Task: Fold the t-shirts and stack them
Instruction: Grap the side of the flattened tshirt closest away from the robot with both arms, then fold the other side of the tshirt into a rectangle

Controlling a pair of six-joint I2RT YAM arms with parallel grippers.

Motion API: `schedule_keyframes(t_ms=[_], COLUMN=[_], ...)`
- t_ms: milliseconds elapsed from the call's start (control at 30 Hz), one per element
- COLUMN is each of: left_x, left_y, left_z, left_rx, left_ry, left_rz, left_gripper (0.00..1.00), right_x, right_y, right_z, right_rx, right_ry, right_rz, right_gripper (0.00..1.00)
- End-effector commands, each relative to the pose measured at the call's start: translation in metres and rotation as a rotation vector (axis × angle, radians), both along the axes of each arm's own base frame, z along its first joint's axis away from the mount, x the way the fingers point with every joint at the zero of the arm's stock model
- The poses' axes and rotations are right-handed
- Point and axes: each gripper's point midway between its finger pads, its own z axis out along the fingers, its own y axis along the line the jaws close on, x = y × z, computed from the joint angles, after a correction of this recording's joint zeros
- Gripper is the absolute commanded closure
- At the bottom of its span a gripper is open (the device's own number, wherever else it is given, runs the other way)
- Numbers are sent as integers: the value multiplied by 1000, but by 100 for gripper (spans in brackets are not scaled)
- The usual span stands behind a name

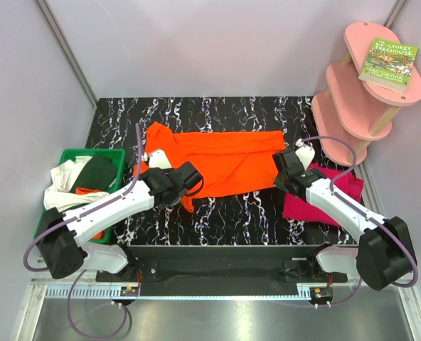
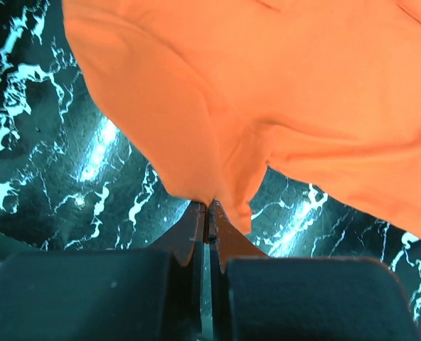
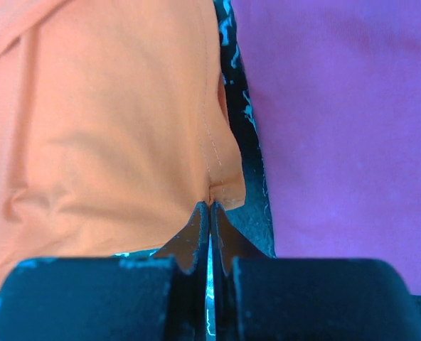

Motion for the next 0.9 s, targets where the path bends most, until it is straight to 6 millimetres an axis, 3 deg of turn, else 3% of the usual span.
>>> schedule_keyframes(t_ms=[0,333,533,867], left_x=[20,55,82,129], left_y=[9,44,59,71], left_z=[19,35,46,51], left_rx=[61,149,177,213], left_ry=[-66,-73,-93,-83], left_rz=[16,68,79,111], left_gripper=[100,100,100,100], right_x=[18,58,83,124], right_y=[0,7,-6,-24], right_z=[27,57,68,67], right_rx=[-34,-71,-105,-109], right_ry=[-71,-120,-136,-116], right_rz=[-15,-19,-56,-101], right_gripper=[100,100,100,100])
